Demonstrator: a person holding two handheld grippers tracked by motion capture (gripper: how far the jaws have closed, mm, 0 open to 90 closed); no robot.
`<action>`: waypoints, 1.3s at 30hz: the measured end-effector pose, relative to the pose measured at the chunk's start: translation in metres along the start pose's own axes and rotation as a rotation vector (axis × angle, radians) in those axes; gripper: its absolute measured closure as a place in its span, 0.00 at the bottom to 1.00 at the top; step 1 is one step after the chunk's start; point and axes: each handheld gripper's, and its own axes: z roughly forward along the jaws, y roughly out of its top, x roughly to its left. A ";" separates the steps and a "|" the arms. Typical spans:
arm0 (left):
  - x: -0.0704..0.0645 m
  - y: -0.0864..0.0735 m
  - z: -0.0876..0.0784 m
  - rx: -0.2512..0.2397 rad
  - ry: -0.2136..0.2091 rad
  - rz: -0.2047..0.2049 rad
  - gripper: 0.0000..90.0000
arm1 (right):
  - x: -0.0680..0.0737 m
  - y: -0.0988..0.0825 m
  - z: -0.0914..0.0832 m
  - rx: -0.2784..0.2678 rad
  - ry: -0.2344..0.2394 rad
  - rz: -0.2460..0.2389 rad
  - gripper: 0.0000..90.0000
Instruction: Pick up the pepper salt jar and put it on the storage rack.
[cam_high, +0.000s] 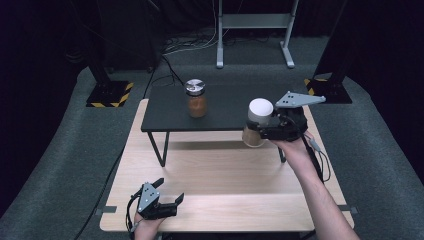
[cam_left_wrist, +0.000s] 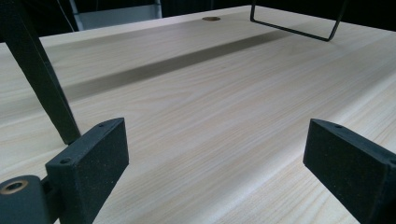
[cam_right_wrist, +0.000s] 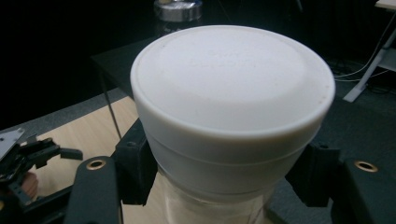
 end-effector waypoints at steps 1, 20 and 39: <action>0.000 0.000 0.000 0.000 0.000 0.000 0.07 | 0.000 0.003 0.001 0.000 -0.010 0.000 0.38; 0.001 0.000 0.000 0.000 -0.006 -0.002 0.07 | -0.001 0.032 0.047 0.016 -0.225 0.069 0.38; 0.001 0.000 0.000 -0.002 -0.008 0.000 0.07 | 0.008 0.040 0.072 0.035 -0.350 0.108 0.38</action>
